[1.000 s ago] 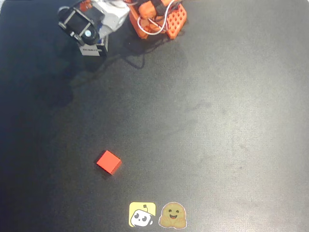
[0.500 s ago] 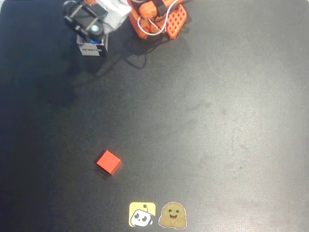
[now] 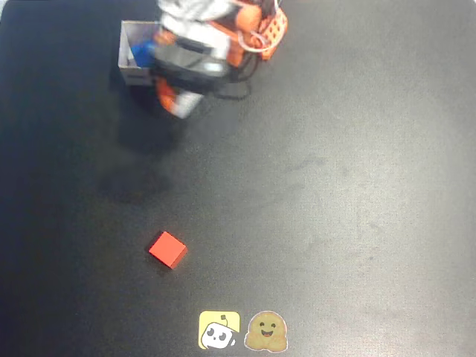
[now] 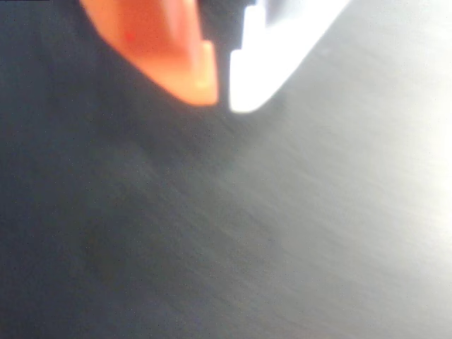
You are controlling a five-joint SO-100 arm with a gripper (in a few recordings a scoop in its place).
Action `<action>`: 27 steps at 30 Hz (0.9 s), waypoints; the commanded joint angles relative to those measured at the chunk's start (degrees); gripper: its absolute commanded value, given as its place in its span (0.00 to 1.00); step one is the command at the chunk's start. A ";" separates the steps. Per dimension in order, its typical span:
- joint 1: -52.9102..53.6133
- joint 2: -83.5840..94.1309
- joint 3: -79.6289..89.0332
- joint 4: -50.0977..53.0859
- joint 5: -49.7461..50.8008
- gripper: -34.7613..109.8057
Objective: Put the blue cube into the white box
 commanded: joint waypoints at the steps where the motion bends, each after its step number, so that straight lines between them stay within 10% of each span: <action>1: -10.90 2.20 0.44 -1.23 4.75 0.24; 27: -18.28 4.04 15.21 9.58 19.34 0.24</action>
